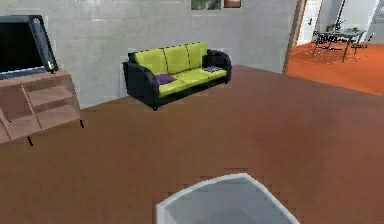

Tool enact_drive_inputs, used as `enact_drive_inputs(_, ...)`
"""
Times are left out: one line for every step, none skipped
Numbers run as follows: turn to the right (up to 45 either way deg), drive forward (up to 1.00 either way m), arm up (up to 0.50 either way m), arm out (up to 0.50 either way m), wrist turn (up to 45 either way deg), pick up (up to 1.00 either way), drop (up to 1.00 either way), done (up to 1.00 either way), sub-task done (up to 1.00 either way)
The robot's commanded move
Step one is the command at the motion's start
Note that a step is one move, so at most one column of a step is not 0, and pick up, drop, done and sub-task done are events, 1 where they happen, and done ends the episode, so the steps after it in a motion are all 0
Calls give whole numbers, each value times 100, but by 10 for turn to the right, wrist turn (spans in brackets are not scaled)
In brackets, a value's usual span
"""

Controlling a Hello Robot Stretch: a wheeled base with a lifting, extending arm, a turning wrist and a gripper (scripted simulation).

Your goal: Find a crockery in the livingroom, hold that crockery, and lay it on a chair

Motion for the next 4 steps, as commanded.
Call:
enact_drive_inputs(300, 0, 0, 0, 0, 0, 0, 0, 0)
enact_drive_inputs(0, 100, 0, 0, 0, 0, 0, 0, 0)
enact_drive_inputs(0, 100, 0, 0, 0, 0, 0, 0, 0)
enact_drive_inputs(30, 0, 0, 0, 0, 0, 0, 0, 0)
